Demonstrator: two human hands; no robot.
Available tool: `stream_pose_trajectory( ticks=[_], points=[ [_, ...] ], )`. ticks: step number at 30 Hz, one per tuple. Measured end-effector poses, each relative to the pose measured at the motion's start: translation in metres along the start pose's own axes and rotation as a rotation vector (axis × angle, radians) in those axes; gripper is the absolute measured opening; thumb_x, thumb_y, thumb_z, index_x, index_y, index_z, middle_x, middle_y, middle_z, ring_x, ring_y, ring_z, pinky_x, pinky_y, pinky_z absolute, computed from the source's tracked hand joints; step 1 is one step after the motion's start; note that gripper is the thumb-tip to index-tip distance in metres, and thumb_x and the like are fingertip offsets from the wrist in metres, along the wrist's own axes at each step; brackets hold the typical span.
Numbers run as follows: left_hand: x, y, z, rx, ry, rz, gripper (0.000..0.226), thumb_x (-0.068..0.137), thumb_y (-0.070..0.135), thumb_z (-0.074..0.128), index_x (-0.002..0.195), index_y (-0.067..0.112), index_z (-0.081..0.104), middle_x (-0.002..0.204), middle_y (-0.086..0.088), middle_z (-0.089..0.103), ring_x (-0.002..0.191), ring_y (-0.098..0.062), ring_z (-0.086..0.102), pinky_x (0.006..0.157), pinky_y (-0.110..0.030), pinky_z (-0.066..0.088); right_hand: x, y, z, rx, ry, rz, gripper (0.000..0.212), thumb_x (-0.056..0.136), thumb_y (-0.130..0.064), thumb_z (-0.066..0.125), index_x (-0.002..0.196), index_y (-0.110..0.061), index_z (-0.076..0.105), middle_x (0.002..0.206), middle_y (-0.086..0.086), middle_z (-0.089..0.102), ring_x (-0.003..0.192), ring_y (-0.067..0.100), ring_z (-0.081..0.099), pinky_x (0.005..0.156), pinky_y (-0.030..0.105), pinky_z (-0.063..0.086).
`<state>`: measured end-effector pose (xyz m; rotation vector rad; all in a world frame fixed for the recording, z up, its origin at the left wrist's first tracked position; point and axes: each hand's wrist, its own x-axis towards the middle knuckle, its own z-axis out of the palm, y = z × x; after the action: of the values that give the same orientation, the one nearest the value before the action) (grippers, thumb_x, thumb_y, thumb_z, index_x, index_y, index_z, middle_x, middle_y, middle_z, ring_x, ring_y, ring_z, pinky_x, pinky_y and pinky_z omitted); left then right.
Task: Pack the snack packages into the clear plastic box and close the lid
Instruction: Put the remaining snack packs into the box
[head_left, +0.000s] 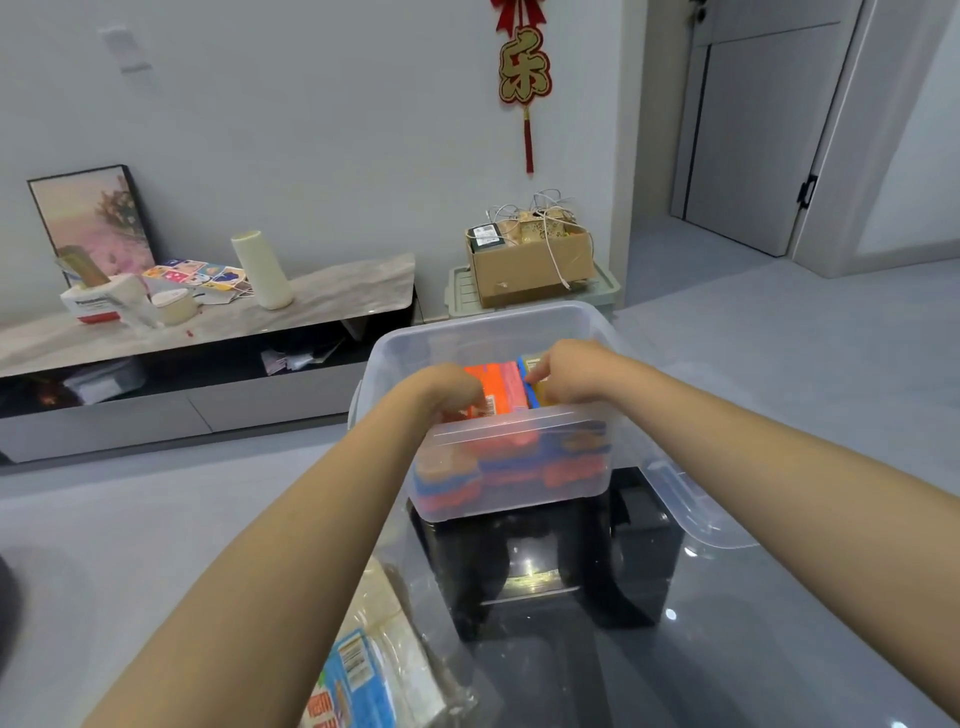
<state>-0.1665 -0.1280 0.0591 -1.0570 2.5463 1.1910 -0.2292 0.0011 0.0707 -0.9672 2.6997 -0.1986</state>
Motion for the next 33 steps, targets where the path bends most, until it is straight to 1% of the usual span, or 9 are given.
stream_pose_trajectory(
  ticks=[5, 7, 13, 16, 21, 24, 26, 28, 33],
  points=[
    [-0.004, 0.003, -0.004, -0.017, -0.042, 0.023, 0.032, 0.086, 0.013, 0.057, 0.117, 0.003, 0.059, 0.101, -0.009, 0.062, 0.075, -0.02, 0.063, 0.065, -0.028, 0.05, 0.004, 0.003, 0.002, 0.029, 0.018, 0.008, 0.038, 0.085, -0.006, 0.043, 0.114, -0.007, 0.066, 0.119, 0.013, 0.066, 0.099, 0.03, 0.058, 0.087, 0.031, 0.048],
    [-0.006, 0.002, -0.004, 0.021, -0.038, 0.026, 0.033, 0.086, 0.016, 0.057, 0.117, 0.006, 0.059, 0.102, -0.008, 0.063, 0.069, -0.015, 0.061, 0.058, -0.025, 0.048, 0.004, 0.002, 0.002, 0.055, 0.019, 0.015, 0.038, 0.086, -0.005, 0.042, 0.116, -0.007, 0.066, 0.12, 0.013, 0.066, 0.106, 0.031, 0.059, 0.091, 0.032, 0.047],
    [-0.018, 0.001, -0.002, 0.009, 0.114, 0.195, 0.032, 0.087, 0.014, 0.049, 0.117, 0.005, 0.059, 0.115, -0.014, 0.062, 0.1, -0.026, 0.06, 0.093, -0.034, 0.05, -0.009, 0.006, 0.005, 0.289, 0.157, -0.02, 0.04, 0.089, -0.012, 0.043, 0.125, -0.013, 0.061, 0.129, 0.01, 0.063, 0.116, 0.028, 0.058, 0.098, 0.035, 0.048],
    [-0.047, -0.004, -0.001, -0.05, 0.317, 0.346, 0.045, 0.087, 0.011, 0.047, 0.131, 0.009, 0.051, 0.134, -0.01, 0.056, 0.116, -0.02, 0.055, 0.088, -0.021, 0.04, -0.032, 0.001, 0.013, 0.359, 0.349, -0.116, 0.039, 0.092, -0.023, 0.047, 0.129, -0.018, 0.058, 0.135, 0.003, 0.059, 0.125, 0.022, 0.052, 0.101, 0.032, 0.042],
    [-0.11, -0.042, 0.009, -0.172, 0.462, 0.455, 0.036, 0.082, 0.011, 0.047, 0.113, 0.02, 0.064, 0.1, 0.008, 0.061, 0.079, -0.001, 0.055, 0.061, -0.005, 0.035, -0.085, -0.02, 0.045, 0.45, 0.548, -0.3, 0.034, 0.089, -0.026, 0.054, 0.12, -0.022, 0.064, 0.124, -0.001, 0.066, 0.12, 0.02, 0.052, 0.102, 0.036, 0.041],
    [-0.142, -0.076, 0.017, -0.183, 0.437, 0.388, 0.034, 0.081, 0.012, 0.05, 0.109, 0.022, 0.065, 0.1, 0.006, 0.064, 0.081, -0.004, 0.06, 0.064, -0.014, 0.044, -0.113, -0.036, 0.069, 0.515, 0.5, -0.343, 0.033, 0.087, -0.028, 0.057, 0.119, -0.024, 0.065, 0.121, -0.005, 0.066, 0.118, 0.017, 0.052, 0.101, 0.034, 0.042],
    [-0.155, -0.098, 0.022, -0.099, 0.423, 0.315, 0.032, 0.081, 0.018, 0.053, 0.111, 0.024, 0.064, 0.106, 0.002, 0.065, 0.096, -0.014, 0.061, 0.083, -0.029, 0.05, -0.124, -0.047, 0.086, 0.511, 0.436, -0.356, 0.034, 0.086, -0.029, 0.058, 0.119, -0.025, 0.065, 0.12, -0.006, 0.067, 0.115, 0.017, 0.054, 0.099, 0.032, 0.043],
    [-0.162, -0.122, 0.027, 0.069, 0.376, 0.206, 0.038, 0.082, 0.025, 0.053, 0.119, 0.025, 0.059, 0.121, -0.003, 0.059, 0.117, -0.022, 0.053, 0.101, -0.042, 0.042, -0.13, -0.057, 0.104, 0.508, 0.348, -0.346, 0.036, 0.086, -0.032, 0.058, 0.121, -0.025, 0.065, 0.121, -0.005, 0.066, 0.115, 0.017, 0.054, 0.099, 0.031, 0.043],
    [-0.172, -0.168, 0.034, 0.277, 0.225, 0.0, 0.05, 0.086, 0.032, 0.052, 0.135, 0.022, 0.045, 0.143, -0.01, 0.036, 0.134, -0.028, 0.034, 0.111, -0.041, 0.031, -0.14, -0.08, 0.145, 0.526, 0.048, -0.287, 0.043, 0.085, -0.038, 0.06, 0.125, -0.024, 0.06, 0.131, -0.006, 0.062, 0.119, 0.013, 0.056, 0.097, 0.025, 0.042]
  ],
)
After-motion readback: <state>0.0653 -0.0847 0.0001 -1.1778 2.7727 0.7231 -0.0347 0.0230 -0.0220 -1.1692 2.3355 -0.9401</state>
